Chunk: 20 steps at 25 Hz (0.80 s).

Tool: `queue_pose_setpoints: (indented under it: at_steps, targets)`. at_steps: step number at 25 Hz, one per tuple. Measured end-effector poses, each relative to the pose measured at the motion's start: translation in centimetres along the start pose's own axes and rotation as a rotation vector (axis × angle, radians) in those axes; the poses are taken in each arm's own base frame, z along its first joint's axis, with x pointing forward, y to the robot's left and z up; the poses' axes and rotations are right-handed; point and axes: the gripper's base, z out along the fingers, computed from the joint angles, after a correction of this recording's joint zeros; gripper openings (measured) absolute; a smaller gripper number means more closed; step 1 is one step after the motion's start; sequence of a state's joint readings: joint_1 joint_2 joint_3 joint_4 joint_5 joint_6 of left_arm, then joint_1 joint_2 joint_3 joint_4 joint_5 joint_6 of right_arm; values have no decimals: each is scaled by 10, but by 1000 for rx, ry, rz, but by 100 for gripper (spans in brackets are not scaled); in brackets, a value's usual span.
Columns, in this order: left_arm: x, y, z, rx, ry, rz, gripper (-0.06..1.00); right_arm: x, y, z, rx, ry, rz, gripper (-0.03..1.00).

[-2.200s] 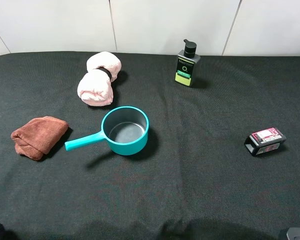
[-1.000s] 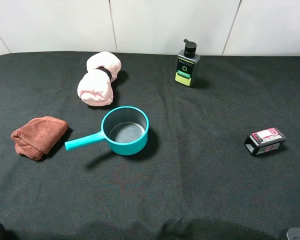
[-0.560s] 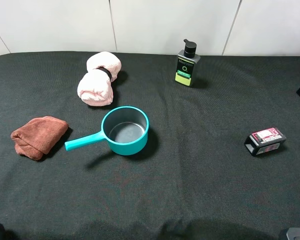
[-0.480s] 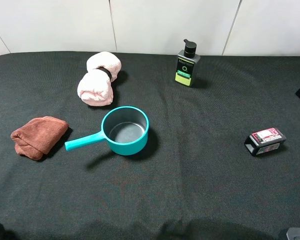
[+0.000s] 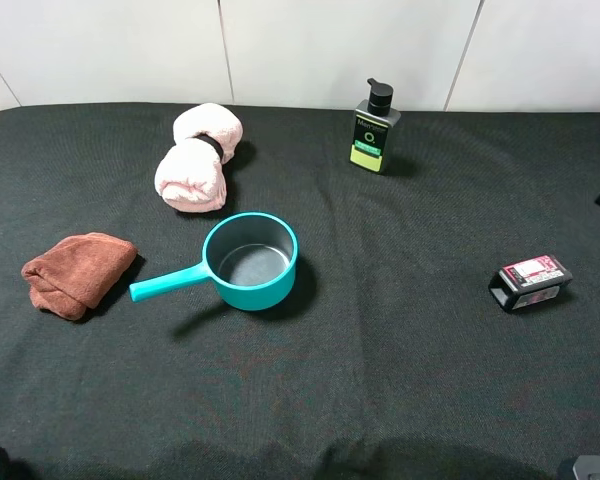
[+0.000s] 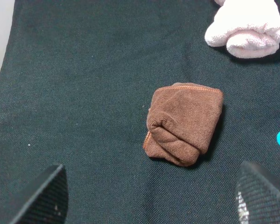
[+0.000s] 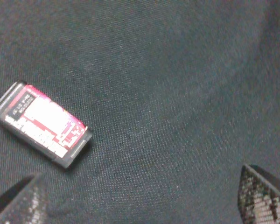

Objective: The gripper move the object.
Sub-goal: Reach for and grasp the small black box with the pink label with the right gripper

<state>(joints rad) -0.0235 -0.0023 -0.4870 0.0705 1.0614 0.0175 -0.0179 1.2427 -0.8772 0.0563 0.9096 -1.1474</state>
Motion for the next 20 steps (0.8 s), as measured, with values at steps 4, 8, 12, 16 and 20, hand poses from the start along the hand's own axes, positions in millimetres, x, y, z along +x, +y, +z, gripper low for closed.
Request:
queue_pose_setpoints:
  at_steps: [4, 8, 12, 16, 20]
  targets:
    - [0, 0, 0, 0, 0, 0, 77, 0, 3, 0, -35, 2, -68, 62]
    - [0, 0, 0, 0, 0, 0, 77, -1, 4, -1, -47, -7, -80, 62]
    - [0, 0, 0, 0, 0, 0, 77, 0, 5, -1, -59, -1, -82, 62]
    - [0, 0, 0, 0, 0, 0, 77, 1, 5, -1, -54, 10, -101, 62]
    - [0, 0, 0, 0, 0, 0, 77, 3, 5, 3, -77, 37, -116, 62]
